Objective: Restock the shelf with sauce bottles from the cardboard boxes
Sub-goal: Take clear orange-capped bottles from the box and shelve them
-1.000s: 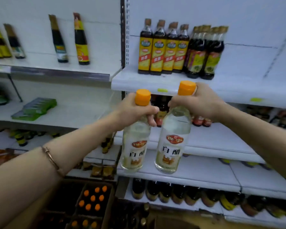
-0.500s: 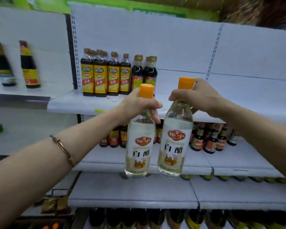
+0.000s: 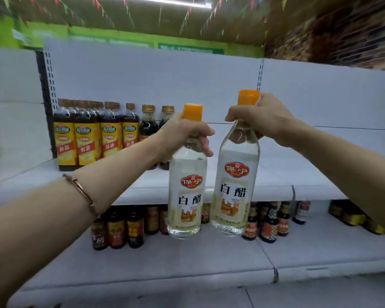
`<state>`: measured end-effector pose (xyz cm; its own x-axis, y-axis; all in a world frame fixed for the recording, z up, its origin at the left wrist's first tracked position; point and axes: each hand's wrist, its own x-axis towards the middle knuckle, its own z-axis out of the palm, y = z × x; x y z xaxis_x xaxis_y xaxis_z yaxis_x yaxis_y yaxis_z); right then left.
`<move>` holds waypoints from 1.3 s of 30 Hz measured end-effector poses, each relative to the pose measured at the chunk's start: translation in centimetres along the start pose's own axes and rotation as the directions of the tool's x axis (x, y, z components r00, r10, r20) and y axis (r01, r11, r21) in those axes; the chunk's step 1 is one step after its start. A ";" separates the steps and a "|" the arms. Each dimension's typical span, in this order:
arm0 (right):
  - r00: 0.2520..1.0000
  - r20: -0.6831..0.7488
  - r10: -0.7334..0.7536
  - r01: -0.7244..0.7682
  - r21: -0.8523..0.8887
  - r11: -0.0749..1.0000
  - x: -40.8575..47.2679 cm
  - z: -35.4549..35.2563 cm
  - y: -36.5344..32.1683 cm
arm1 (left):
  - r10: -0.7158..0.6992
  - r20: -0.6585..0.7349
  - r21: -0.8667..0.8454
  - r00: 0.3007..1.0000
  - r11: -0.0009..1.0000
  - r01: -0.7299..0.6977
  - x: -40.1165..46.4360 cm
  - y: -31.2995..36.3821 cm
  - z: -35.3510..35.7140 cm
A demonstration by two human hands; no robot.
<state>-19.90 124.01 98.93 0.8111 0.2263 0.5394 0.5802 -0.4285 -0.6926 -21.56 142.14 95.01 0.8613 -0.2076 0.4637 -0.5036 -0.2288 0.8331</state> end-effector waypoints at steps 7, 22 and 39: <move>0.998 -0.049 -0.033 0.034 0.008 0.999 5.6 0.2 3.6 | 0.044 -0.063 0.007 0.997 0.999 -0.044 7.1 -2.0 -0.8; 0.986 0.091 -0.136 0.133 0.044 0.990 23.1 2.8 15.5 | -0.022 -0.194 0.116 0.981 0.992 0.046 22.4 -9.9 -1.7; 0.981 0.051 -0.186 0.178 0.135 0.975 26.6 7.6 22.3 | 0.037 -0.208 0.152 0.977 0.988 -0.005 25.9 -16.7 -2.8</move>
<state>15.15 127.13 94.16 0.6915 0.3464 0.6339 0.7200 -0.2591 -0.6438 9.30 143.26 93.97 0.8372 -0.0131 0.5467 -0.5122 -0.3693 0.7755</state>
